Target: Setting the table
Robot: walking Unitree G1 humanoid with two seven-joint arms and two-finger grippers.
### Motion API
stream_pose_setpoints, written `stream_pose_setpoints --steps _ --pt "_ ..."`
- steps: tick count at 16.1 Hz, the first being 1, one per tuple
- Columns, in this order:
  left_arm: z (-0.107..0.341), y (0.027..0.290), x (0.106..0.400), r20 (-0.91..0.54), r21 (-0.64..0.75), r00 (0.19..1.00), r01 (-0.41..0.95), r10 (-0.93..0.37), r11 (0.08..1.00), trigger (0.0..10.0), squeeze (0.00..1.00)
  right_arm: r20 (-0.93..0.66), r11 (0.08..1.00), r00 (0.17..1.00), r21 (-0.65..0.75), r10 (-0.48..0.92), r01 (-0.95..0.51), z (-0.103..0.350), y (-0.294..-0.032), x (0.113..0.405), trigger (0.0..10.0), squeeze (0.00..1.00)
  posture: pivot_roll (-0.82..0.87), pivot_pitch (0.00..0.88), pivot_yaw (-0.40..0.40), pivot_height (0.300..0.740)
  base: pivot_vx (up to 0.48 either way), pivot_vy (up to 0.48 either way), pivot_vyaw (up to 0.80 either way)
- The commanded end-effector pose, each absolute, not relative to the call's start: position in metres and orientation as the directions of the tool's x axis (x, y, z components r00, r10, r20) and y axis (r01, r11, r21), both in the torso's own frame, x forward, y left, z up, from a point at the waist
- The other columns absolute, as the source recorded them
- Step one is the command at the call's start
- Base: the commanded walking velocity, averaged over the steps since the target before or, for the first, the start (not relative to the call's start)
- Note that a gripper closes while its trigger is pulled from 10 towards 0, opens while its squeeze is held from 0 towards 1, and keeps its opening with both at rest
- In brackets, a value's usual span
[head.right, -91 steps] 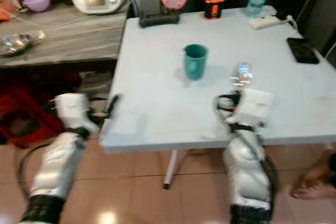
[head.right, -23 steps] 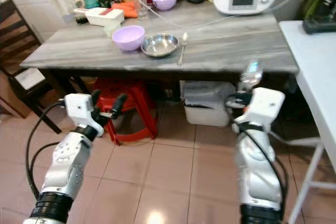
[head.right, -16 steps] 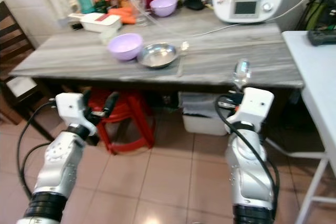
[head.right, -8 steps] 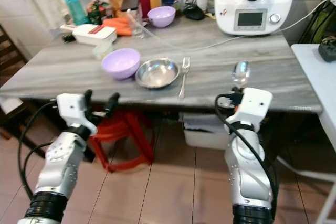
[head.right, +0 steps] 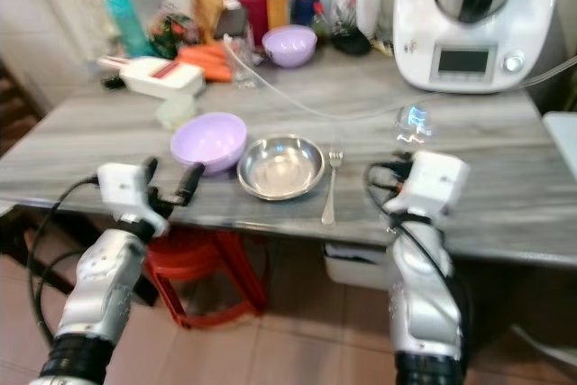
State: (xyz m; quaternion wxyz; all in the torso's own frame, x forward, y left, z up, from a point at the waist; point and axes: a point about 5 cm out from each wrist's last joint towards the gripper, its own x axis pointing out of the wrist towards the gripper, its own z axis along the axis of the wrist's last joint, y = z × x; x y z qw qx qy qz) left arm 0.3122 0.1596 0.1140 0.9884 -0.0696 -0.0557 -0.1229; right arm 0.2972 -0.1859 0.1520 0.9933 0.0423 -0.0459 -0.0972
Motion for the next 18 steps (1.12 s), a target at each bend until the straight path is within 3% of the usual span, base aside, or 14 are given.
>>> stream_pose_setpoints --steps 1,7,10,14,18 --pt "0.119 0.157 0.312 0.147 -0.110 0.955 0.276 -0.259 0.955 10.0 0.00 0.099 0.974 0.971 0.089 -0.216 0.208 0.156 -0.191 0.297 10.0 0.00 -0.15 0.054 0.109 0.740 0.000 0.000 0.00" --pt "0.117 0.170 0.300 0.149 -0.086 0.954 0.273 -0.259 0.958 10.0 0.00 0.069 0.973 0.974 0.100 -0.216 0.209 0.151 -0.190 0.296 10.0 0.00 -0.14 0.060 0.109 0.740 0.000 0.000 0.00" --pt "0.114 0.169 0.286 0.139 -0.091 0.933 0.347 -0.333 0.933 10.0 0.00 0.026 0.969 0.973 0.102 -0.228 0.224 0.144 -0.190 0.297 10.0 0.00 -0.14 0.062 0.109 0.740 0.000 0.000 0.00" --pt "0.105 0.156 0.251 0.078 -0.151 0.785 0.619 -0.615 0.771 10.0 0.00 -0.089 0.957 0.961 0.101 -0.262 0.270 0.130 -0.193 0.298 10.0 0.00 -0.13 0.064 0.105 0.740 0.000 0.000 0.00" --pt "0.101 0.149 0.240 0.024 -0.184 0.674 0.729 -0.739 0.659 10.0 0.00 -0.173 0.957 0.958 0.138 -0.231 0.255 0.122 -0.185 0.303 10.0 0.00 -0.13 0.061 0.103 0.740 0.000 0.000 0.00"
